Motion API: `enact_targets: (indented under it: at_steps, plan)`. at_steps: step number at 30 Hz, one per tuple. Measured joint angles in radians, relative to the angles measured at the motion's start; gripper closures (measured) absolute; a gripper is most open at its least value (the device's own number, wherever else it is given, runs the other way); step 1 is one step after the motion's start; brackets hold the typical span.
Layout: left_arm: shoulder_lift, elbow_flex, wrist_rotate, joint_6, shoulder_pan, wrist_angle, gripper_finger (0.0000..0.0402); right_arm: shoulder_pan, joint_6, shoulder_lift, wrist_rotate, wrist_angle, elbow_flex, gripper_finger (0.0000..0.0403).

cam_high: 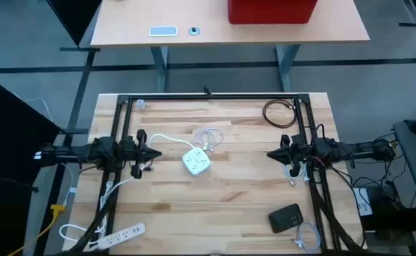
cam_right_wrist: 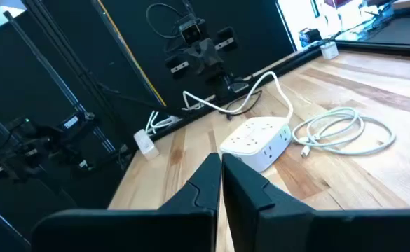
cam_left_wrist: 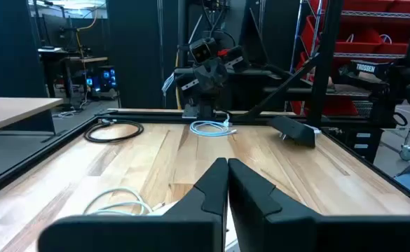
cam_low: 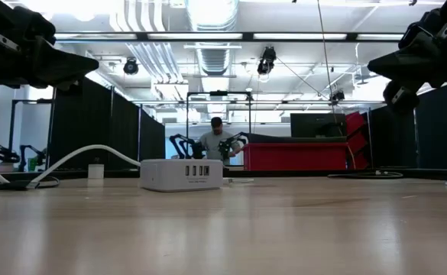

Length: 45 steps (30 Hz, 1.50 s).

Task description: Insert USB

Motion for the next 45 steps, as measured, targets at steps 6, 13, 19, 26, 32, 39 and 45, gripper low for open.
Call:
enact_targets:
  at_steps: [6, 13, 19, 26, 32, 39, 45]
  plan:
    - [0.0, 0.0, 0.0, 0.0, 0.0, 0.0, 0.0402, 0.0, 0.0, 0.0, 0.0, 0.0, 0.0, 0.0403]
    - [0.0, 0.0, 0.0, 0.0, 0.0, 0.0, 0.0402, 0.0, 0.0, 0.0, 0.0, 0.0, 0.0, 0.0403]
    - [0.0, 0.0, 0.0, 0.0, 0.0, 0.0, 0.0402, 0.0, 0.0, 0.0, 0.0, 0.0, 0.0, 0.0403]
    - [0.0, 0.0, 0.0, 0.0, 0.0, 0.0, 0.0402, 0.0, 0.0, 0.0, 0.0, 0.0, 0.0, 0.0403]
    - [0.0, 0.0, 0.0, 0.0, 0.0, 0.0, 0.0402, 0.0, -0.023, 0.0, 0.02, 0.0, 0.0, 0.0403]
    - [0.0, 0.0, 0.005, -0.052, -0.001, 0.056, 0.0402, 0.0, -0.056, 0.0, 0.095, 0.026, 0.0, 0.0403]
    - [0.002, 0.0, -0.025, -0.134, 0.0, 0.039, 0.0402, 0.0, -0.118, 0.005, 0.211, 0.125, 0.0, 0.0403]
